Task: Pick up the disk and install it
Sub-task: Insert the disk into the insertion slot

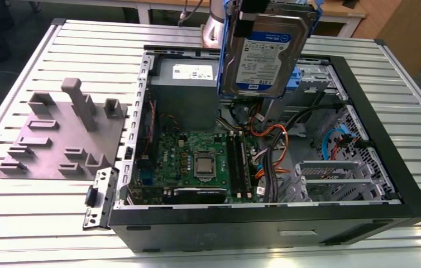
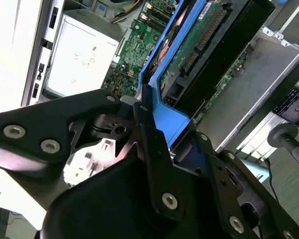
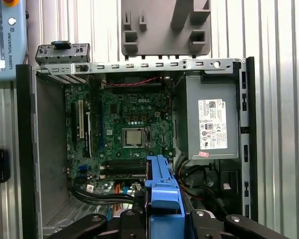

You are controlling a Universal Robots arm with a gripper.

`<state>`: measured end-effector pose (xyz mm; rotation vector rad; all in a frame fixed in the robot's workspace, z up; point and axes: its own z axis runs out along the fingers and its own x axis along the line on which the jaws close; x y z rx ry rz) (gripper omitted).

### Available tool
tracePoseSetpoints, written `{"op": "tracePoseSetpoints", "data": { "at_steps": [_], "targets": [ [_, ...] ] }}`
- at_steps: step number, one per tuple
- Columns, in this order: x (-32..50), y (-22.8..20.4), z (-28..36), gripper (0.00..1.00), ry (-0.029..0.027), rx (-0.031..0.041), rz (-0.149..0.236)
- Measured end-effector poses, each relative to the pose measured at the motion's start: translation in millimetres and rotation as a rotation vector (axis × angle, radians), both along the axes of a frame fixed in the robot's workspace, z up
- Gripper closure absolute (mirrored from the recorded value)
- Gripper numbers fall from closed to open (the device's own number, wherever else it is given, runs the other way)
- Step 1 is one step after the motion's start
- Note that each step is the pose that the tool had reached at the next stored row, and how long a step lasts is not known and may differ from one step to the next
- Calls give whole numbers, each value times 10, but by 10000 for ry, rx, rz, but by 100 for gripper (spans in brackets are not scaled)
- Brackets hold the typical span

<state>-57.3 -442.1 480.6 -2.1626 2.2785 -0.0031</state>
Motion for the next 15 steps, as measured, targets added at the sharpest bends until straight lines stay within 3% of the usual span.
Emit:
{"op": "tracePoseSetpoints", "data": {
  "at_steps": [10, 15],
  "targets": [
    [0, -32, 0, 64, 0, 0, 0],
    [-1, -74, -2, 64, -1, 1, -1]
  ]
}}
